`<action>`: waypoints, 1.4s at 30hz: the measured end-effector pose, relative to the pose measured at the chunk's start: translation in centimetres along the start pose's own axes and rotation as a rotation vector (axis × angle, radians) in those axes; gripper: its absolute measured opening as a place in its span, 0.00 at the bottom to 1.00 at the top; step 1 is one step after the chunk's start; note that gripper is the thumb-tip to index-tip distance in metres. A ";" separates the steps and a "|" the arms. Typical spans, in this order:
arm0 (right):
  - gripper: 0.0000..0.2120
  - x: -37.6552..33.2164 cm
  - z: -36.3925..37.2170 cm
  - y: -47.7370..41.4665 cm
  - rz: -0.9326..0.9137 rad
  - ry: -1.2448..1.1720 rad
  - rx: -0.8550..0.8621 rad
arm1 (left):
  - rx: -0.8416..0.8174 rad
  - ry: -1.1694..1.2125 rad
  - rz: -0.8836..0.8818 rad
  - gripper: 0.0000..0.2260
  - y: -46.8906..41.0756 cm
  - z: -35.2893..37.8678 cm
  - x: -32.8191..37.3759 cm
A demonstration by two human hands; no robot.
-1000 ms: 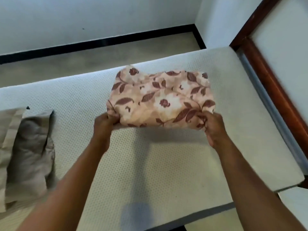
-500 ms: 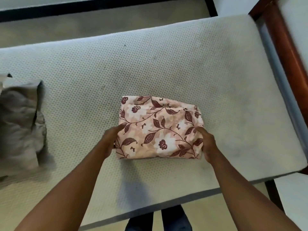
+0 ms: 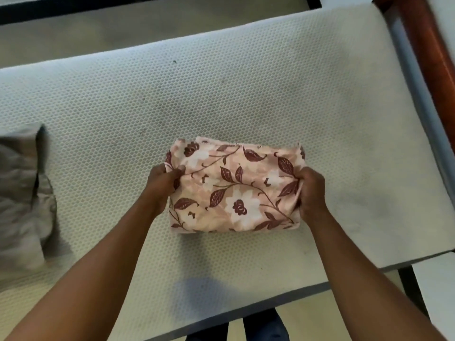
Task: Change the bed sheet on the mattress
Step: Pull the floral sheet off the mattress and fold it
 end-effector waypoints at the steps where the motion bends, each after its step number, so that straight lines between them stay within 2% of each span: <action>1: 0.08 0.5 0.4 -1.4 0.003 0.054 0.012 | 0.038 -0.032 0.004 0.05 -0.9 0.2 0.1; 3: 0.08 2.1 0.9 -3.4 0.056 0.158 0.038 | 0.102 -0.124 -0.020 0.05 -2.6 0.6 -0.4; 5: 0.11 3.6 1.1 -4.8 0.116 0.208 0.048 | 0.109 -0.192 -0.007 0.10 -3.9 1.4 -0.6; 8: 0.23 2.9 1.3 -5.5 0.058 0.237 0.080 | 0.161 -0.268 0.056 0.22 -4.5 2.0 0.2; 9: 0.27 2.3 1.3 -5.5 0.019 0.251 0.094 | 0.196 -0.296 0.072 0.24 -4.6 2.0 0.5; 10: 0.28 1.3 1.3 -5.5 -0.042 0.285 0.101 | 0.229 -0.321 0.093 0.21 -4.8 1.9 1.0; 12: 0.20 -0.5 1.8 -5.8 -0.196 0.401 0.100 | 0.323 -0.368 0.163 0.11 -5.3 1.3 2.3; 13: 0.16 -1.2 2.1 -6.0 -0.264 0.447 0.093 | 0.369 -0.371 0.188 0.13 -5.6 0.7 2.9; 15: 0.16 -2.1 2.4 -6.3 -0.333 0.531 0.094 | 0.420 -0.382 0.201 0.17 -6.0 -0.1 3.6; 18: 0.17 -1.2 1.9 -7.3 -0.287 0.662 0.138 | 0.438 -0.501 0.241 0.19 -6.3 -0.1 4.0; 22: 0.20 0.2 -0.7 -4.7 -0.134 0.528 0.286 | 0.458 -0.428 0.215 0.20 -4.4 -1.1 1.4; 24: 0.20 1.4 -2.0 -1.9 -0.157 0.500 0.256 | 0.466 -0.360 0.152 0.25 -2.6 -2.3 -1.9; 27: 0.19 3.7 -3.8 1.5 -0.175 0.573 0.143 | 0.428 -0.356 0.022 0.30 0.0 -3.4 -7.2; 29: 0.20 4.6 -4.4 1.5 -0.210 0.649 0.100 | 0.394 -0.359 -0.004 0.32 0.7 -3.5 -8.6; 32: 0.21 4.8 -5.7 0.2 -0.185 0.785 0.212 | 0.402 -0.403 -0.004 0.32 0.2 -3.8 -8.7; 34: 0.22 4.8 -6.1 0.2 -0.153 0.690 0.251 | 0.384 -0.409 0.000 0.34 0.2 -3.8 -8.7; 36: 0.24 2.9 -5.8 1.4 -0.317 0.697 0.251 | 0.393 -0.529 0.130 0.34 1.7 -3.5 -7.6; 38: 0.27 0.2 -3.8 4.2 -0.649 0.859 0.135 | 0.414 -0.786 0.439 0.32 4.9 -2.4 -5.2; 40: 0.33 -0.4 -0.8 7.2 -0.918 0.995 -0.130 | 0.272 -1.068 0.732 0.37 8.0 0.6 -4.4; 42: 0.45 1.3 1.8 9.0 -1.013 1.170 -0.407 | 0.049 -1.335 0.882 0.45 9.2 3.3 -6.0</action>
Point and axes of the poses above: each hand's wrist, its own y-axis away from the middle knuckle, its own z-axis out of the palm, x = y × z, the point moved 10 cm from there along -y, towards the middle knuckle, and after that the axes turned 4 degrees about -z, right-handed, at the moved point
